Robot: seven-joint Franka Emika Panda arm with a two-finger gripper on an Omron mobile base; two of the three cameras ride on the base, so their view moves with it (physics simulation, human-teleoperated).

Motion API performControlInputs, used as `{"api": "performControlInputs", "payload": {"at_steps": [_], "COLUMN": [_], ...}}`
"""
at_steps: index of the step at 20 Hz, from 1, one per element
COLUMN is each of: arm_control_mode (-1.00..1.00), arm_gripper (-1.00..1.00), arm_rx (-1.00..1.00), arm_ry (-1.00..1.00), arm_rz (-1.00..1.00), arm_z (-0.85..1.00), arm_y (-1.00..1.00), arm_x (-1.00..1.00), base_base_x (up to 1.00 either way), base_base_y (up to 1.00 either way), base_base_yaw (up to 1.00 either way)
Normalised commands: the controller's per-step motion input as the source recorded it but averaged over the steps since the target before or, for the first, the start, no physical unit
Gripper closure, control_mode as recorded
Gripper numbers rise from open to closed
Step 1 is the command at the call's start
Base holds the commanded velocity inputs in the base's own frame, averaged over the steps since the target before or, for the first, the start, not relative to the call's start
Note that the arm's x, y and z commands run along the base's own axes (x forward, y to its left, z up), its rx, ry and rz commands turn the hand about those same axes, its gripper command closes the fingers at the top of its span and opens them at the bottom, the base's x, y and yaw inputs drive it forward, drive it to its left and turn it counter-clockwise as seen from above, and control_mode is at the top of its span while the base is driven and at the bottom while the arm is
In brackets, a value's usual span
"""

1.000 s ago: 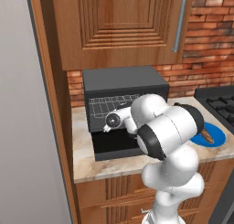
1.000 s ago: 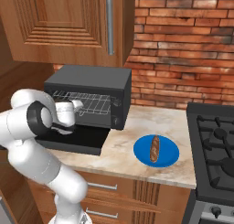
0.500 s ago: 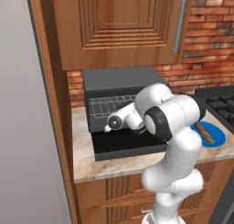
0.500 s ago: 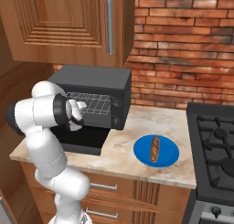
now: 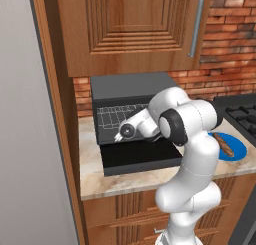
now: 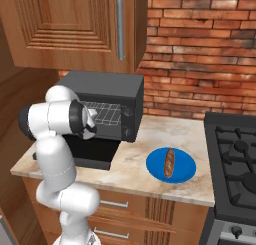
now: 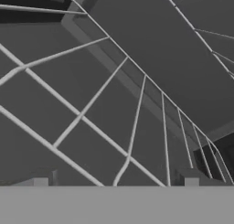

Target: Pull the toaster oven rack outwards. Pick up the baguette from the plate and place it on the toaster oven rack. Close the toaster oven door fully and set the temperature to the lowest setting.

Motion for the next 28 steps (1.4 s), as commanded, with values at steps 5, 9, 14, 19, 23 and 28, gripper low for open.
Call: {"api": "performControlInputs", "payload": {"at_steps": [5, 9, 14, 19, 23, 28], "arm_control_mode": [-1.0, -1.0, -1.0, -1.0, -1.0, -1.0], "arm_gripper": [-1.0, -1.0, -1.0, -1.0, 1.0, 1.0], "arm_rx": [0.0, 0.0, 0.0, 0.0, 0.0, 0.0], "arm_ry": [-0.03, -0.01, 0.0, 0.0, 0.0, -0.08], "arm_rz": [0.01, 0.02, 0.04, 0.04, 0.01, 0.0], "arm_z": [0.0, 0.0, -0.07, -0.23, -0.22, -0.12], "arm_y": [0.0, 0.0, 0.02, 0.07, 0.11, 0.07], "arm_x": [0.32, 0.42, 0.52, 0.57, 0.4, 0.04], "base_base_x": [0.0, 0.0, 0.0, 0.0, 0.0, 0.0], "base_base_y": [0.0, 0.0, 0.0, 0.0, 0.0, 0.0], "base_base_yaw": [0.0, 0.0, 0.0, 0.0, 0.0, 0.0]}}
